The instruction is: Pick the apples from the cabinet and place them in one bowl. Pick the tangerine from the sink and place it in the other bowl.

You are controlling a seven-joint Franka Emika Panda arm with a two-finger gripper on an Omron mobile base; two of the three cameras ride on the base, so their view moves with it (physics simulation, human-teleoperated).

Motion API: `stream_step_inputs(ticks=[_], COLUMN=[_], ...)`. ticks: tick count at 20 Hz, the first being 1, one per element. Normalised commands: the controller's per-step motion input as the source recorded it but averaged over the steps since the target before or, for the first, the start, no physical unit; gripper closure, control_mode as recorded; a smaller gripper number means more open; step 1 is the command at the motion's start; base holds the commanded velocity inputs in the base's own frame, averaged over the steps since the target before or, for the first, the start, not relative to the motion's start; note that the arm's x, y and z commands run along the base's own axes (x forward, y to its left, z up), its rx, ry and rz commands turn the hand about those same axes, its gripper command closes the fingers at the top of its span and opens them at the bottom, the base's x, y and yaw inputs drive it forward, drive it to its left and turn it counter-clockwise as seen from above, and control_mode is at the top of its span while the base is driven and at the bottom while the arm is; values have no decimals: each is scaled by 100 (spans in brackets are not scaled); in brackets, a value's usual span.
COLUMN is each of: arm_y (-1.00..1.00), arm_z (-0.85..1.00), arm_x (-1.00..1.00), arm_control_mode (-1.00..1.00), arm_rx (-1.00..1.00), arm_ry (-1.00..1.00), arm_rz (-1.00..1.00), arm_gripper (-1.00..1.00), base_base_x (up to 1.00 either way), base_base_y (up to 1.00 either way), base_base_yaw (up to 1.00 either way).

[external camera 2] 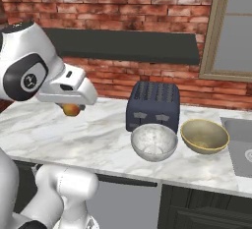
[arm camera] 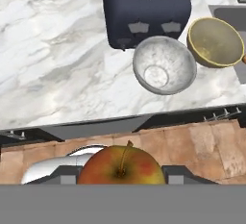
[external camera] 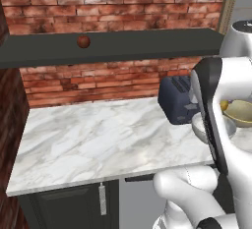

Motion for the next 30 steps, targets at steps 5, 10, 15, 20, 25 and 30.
stream_step_inputs(ticks=[5,10,15,20,25,30], arm_y=[-24,-3,-1,-26,-44,-39], arm_z=[-31,-15,-26,-14,-6,-7], arm_x=[-5,-3,4,3,27,36], arm_control_mode=[-100,-100,-100,-100,-100,-100], arm_rx=[23,4,-4,0,0,0], arm_ry=[-10,-2,0,0,0,0], arm_rz=[-2,0,0,0,1,0], arm_gripper=[100,100,100,100,100,100], base_base_x=[0,0,0,0,0,0], base_base_y=[0,0,0,0,0,0], base_base_yaw=[0,0,0,0,0,0])
